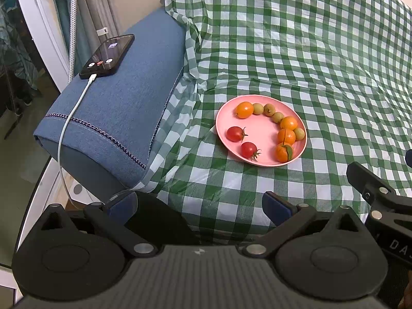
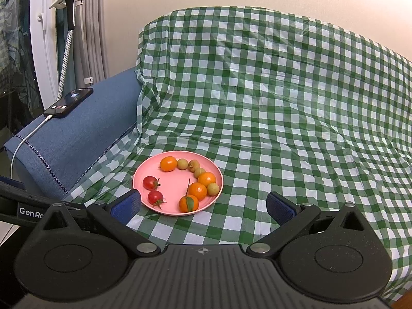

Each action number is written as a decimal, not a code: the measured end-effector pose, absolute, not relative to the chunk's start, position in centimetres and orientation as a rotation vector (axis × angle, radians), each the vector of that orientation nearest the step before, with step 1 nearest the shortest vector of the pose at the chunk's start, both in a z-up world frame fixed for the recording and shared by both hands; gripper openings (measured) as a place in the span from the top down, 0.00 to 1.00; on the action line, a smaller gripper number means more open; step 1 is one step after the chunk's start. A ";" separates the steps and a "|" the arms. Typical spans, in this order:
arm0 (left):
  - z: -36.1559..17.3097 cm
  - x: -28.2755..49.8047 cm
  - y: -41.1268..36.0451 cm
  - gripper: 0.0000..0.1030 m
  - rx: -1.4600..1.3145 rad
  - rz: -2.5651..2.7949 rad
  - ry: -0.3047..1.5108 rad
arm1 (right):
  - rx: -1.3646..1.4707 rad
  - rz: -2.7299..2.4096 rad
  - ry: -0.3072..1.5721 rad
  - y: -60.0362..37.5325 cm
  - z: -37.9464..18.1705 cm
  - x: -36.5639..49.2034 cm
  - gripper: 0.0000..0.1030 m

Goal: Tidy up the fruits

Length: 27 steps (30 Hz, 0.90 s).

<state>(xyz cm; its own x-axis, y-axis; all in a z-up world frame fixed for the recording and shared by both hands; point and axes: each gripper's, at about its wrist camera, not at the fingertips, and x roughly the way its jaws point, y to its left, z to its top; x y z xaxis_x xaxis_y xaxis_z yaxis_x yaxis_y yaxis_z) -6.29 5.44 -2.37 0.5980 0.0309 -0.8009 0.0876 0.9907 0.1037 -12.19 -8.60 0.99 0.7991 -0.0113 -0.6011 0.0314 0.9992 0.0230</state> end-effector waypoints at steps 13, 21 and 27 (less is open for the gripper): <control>-2.5 -6.2 5.4 0.00 0.144 -0.040 0.928 | 0.034 -0.023 0.646 -8.5 0.9 -12.1 0.01; -2.5 -6.1 5.4 0.00 0.144 -0.042 0.927 | 0.035 -0.023 0.647 -8.5 0.9 -12.1 0.01; -2.5 -6.2 5.4 0.00 0.143 -0.041 0.928 | 0.035 -0.021 0.647 -8.6 0.9 -12.1 0.01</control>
